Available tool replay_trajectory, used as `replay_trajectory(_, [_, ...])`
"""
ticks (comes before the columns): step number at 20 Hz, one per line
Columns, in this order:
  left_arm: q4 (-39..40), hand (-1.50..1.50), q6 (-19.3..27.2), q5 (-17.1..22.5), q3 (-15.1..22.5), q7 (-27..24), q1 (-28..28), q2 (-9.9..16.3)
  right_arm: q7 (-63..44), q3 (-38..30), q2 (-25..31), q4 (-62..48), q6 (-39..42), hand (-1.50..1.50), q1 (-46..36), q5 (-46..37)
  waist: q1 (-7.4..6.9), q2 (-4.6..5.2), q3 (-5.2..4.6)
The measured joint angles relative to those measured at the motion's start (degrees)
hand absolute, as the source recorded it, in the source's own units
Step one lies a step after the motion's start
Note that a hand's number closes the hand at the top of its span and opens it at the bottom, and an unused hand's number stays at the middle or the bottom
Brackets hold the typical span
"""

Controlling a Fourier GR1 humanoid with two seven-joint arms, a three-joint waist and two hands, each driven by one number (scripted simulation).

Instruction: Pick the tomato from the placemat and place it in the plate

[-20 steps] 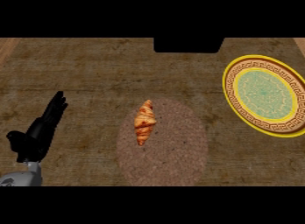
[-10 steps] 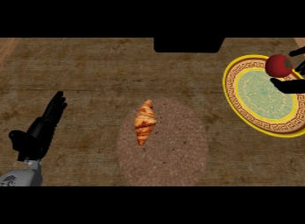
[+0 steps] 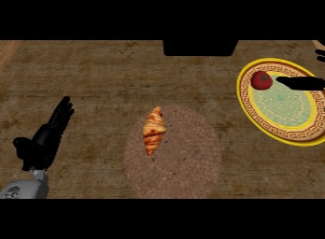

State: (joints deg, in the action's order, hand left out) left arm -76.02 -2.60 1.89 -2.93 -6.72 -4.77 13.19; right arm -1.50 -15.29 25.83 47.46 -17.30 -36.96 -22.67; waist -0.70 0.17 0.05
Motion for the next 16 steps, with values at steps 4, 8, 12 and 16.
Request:
replay_trajectory(4, [-0.1,0.0,0.2,-0.2,-0.1,-0.5,0.9,-0.3,5.3,-6.6,0.6,0.1,0.3,-1.5,1.3,7.2,0.41,-0.07,0.03])
replay_trajectory(8, [-1.0,0.0,0.2,-0.1,-0.4,0.4,1.0,-0.3,9.3,-12.8,2.1,1.0,5.7,-1.5,4.7,15.4,0.9,-0.2,0.0])
replay_trajectory(12, [-1.1,0.0,-0.2,-0.1,-0.8,-0.7,2.2,-0.1,13.4,-18.3,5.8,0.5,12.8,-1.5,9.6,22.0,0.99,-0.2,0.01])
replay_trajectory(16, [-1.0,0.0,-1.3,0.2,-1.4,-0.8,2.1,0.5,21.0,-22.0,9.9,-4.4,20.3,-1.5,14.5,25.7,0.79,-0.11,0.02])
